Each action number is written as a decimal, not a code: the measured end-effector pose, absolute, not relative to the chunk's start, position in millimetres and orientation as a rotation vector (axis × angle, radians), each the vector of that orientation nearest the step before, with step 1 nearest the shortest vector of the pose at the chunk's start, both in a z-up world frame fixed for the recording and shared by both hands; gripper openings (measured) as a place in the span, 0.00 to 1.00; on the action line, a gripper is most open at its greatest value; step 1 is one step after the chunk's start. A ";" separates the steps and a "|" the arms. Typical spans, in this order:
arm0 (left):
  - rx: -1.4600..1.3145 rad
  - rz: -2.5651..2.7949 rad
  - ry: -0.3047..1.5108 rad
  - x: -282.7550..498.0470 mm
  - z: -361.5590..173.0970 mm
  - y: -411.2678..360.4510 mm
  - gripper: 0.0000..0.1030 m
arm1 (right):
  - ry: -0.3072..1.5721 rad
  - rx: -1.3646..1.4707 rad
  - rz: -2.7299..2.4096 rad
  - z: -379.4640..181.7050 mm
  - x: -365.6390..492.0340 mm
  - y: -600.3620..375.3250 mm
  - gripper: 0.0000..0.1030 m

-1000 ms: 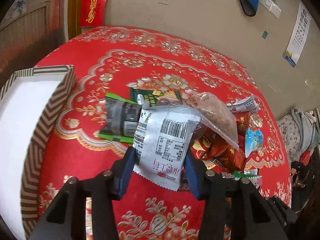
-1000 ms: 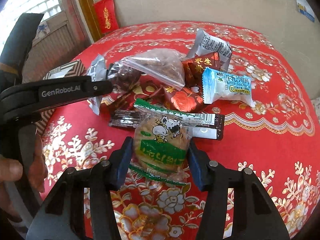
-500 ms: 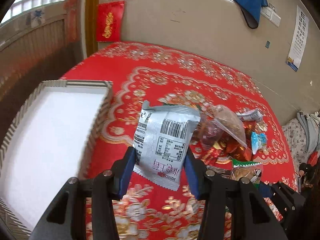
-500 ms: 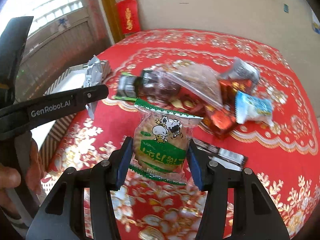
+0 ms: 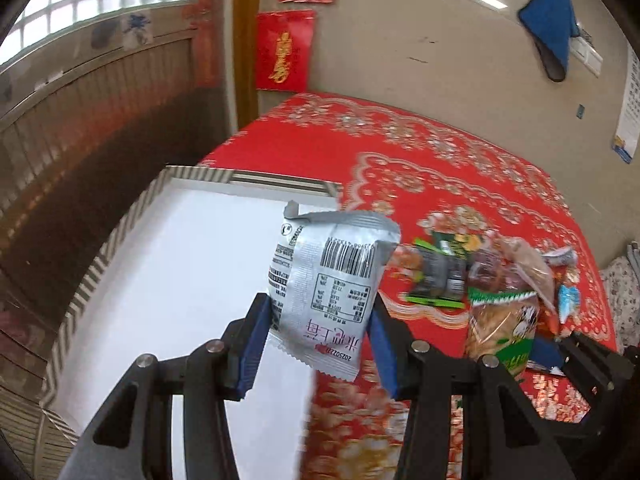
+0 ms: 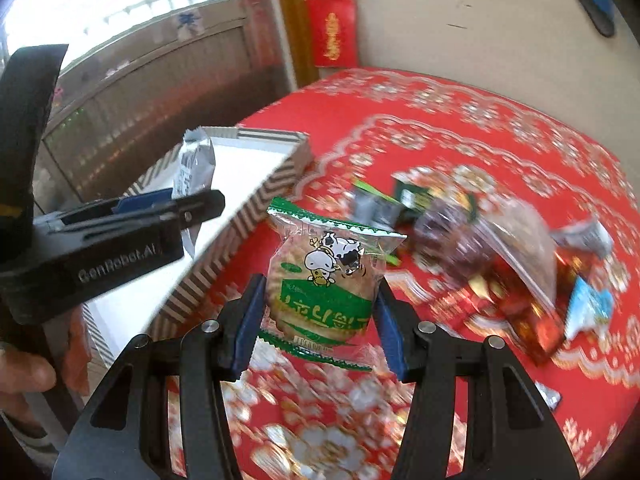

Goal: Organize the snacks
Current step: 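Carry both packets into the white striped box and open both tools, then withdraw both tools from the box back to the snack pile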

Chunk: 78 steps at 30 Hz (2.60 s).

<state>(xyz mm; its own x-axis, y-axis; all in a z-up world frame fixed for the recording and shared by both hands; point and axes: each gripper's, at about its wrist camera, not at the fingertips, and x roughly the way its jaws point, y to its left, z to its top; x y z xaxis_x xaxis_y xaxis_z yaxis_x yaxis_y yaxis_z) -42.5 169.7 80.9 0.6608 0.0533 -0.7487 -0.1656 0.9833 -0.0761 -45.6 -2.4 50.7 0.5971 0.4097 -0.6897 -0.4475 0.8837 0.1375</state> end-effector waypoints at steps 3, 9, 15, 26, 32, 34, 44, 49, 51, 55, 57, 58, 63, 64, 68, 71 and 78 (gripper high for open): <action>-0.126 0.152 0.855 -37.9 82.5 186.2 0.49 | 0.778 -0.074 0.525 58.8 -36.8 17.3 0.50; -0.139 0.199 0.916 -15.2 76.8 227.5 0.49 | 0.778 -0.101 0.591 66.1 -9.3 57.3 0.50; -0.142 0.258 0.954 12.2 69.6 254.9 0.49 | 0.789 -0.136 0.639 65.0 18.1 97.0 0.50; -0.166 0.336 1.035 48.9 40.1 294.4 0.49 | 0.848 -0.196 0.682 49.0 61.3 147.1 0.50; -0.174 0.335 1.079 61.6 28.1 297.5 0.49 | 0.894 -0.228 0.672 39.2 79.6 159.7 0.50; -0.167 0.337 1.086 64.3 26.0 296.1 0.49 | 0.909 -0.233 0.666 35.6 84.6 162.3 0.50; -0.222 0.340 1.123 69.7 19.6 304.8 0.76 | 0.957 -0.201 0.669 28.3 96.5 162.8 0.51; -0.245 0.349 1.098 59.2 28.3 306.1 0.80 | 0.942 -0.152 0.674 34.0 92.2 153.8 0.51; -0.230 0.348 1.077 52.2 35.2 301.9 0.81 | 0.915 -0.153 0.669 40.0 86.1 148.1 0.51; -0.197 0.334 1.021 38.8 50.4 286.6 0.85 | 0.878 -0.112 0.666 51.6 70.9 129.3 0.51; -0.171 0.326 0.992 32.1 57.6 275.6 0.89 | 0.872 -0.105 0.659 54.6 64.4 120.9 0.51; -0.159 0.318 0.978 28.1 61.3 269.0 0.90 | 0.869 -0.104 0.654 55.1 60.7 116.4 0.51; -0.125 0.270 0.937 12.8 71.2 240.1 0.93 | 0.849 -0.078 0.633 56.8 38.6 86.0 0.51; -0.121 0.257 0.936 10.7 72.1 233.5 0.93 | 0.848 -0.074 0.630 57.5 34.7 81.1 0.51; -0.099 0.199 0.931 2.6 75.7 205.1 0.93 | 0.833 -0.043 0.600 58.2 15.6 50.0 0.51; -0.100 0.150 0.936 -5.2 76.5 186.1 0.94 | 0.831 -0.021 0.565 55.9 3.7 20.8 0.51; -0.104 0.063 0.951 -8.0 74.5 140.6 0.94 | 0.851 0.023 0.434 41.8 -22.7 -55.7 0.51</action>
